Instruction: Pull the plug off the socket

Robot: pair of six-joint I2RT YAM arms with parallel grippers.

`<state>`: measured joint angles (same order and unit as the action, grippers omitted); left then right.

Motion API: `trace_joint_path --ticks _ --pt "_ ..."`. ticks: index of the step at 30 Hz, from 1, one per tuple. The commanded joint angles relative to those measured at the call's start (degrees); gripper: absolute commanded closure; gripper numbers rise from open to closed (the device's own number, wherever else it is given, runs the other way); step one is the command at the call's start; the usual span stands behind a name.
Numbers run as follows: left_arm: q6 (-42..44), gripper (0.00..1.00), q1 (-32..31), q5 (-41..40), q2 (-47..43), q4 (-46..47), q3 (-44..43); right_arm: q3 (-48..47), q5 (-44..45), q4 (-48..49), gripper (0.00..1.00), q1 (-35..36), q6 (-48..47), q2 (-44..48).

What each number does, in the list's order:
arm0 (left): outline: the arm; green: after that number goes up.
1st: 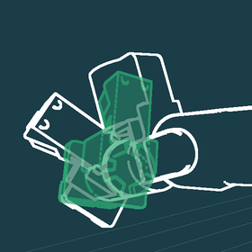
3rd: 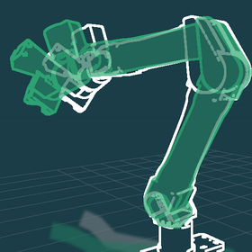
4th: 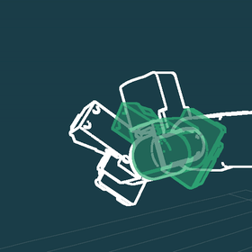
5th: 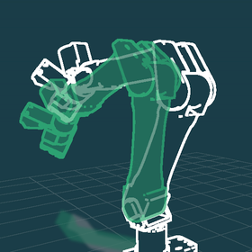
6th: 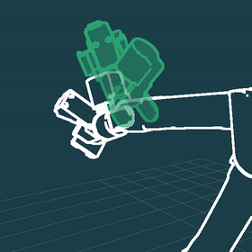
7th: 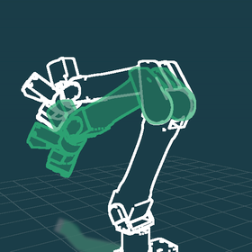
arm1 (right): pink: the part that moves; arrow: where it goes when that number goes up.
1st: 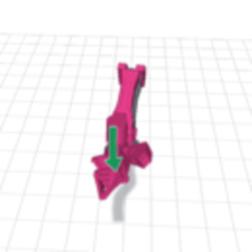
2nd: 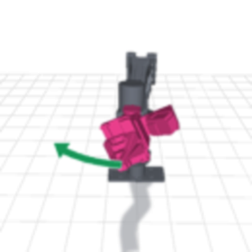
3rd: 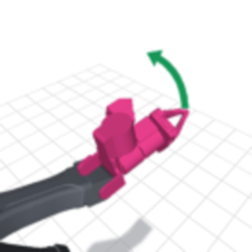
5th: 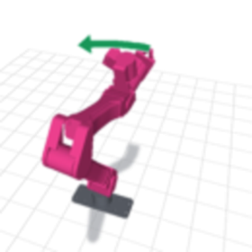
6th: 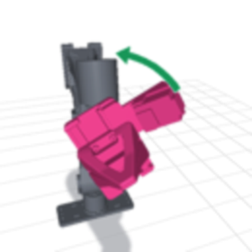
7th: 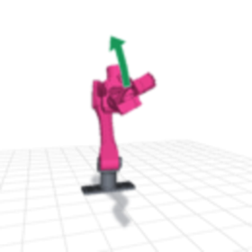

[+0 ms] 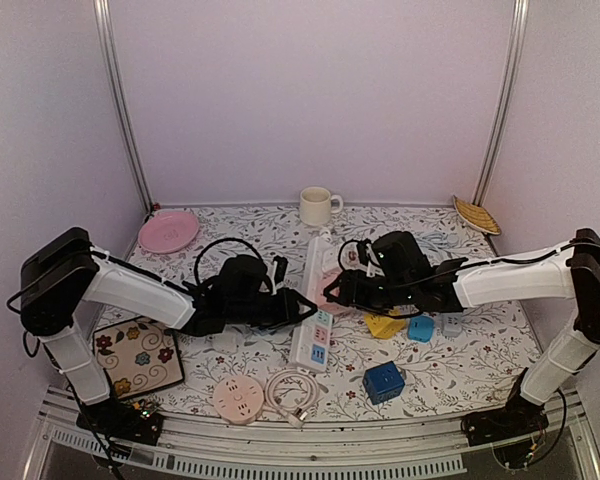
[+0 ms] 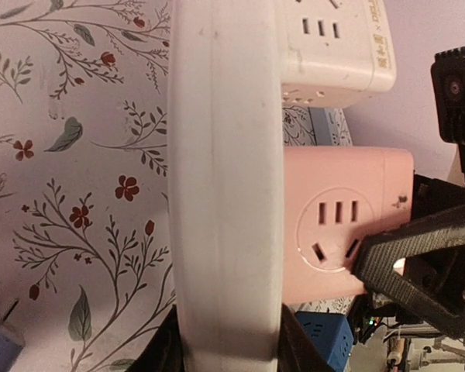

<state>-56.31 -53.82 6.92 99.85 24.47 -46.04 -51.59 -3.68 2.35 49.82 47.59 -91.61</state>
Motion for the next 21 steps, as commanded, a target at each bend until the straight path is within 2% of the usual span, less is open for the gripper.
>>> trace_joint_path --ticks 1,4,7,21 --pt "2.1 1.0 -0.9 -5.7 -3.3 -0.3 -3.2 -0.5 -0.3 0.4 0.78 0.3 -1.2 1.6" --pt "1.8 1.0 -0.9 -7.8 -3.4 -2.4 -3.4 -0.1 0.0 0.3 0.91 0.3 -1.2 3.0" --pt "1.2 1.0 -0.9 -9.4 -3.2 -3.9 -3.4 0.6 0.2 0.2 0.95 0.3 -1.0 4.6" --pt "0.0 1.0 -0.8 -12.1 -1.9 -7.8 -4.2 1.8 0.7 -0.3 0.96 0.3 -2.1 9.0"
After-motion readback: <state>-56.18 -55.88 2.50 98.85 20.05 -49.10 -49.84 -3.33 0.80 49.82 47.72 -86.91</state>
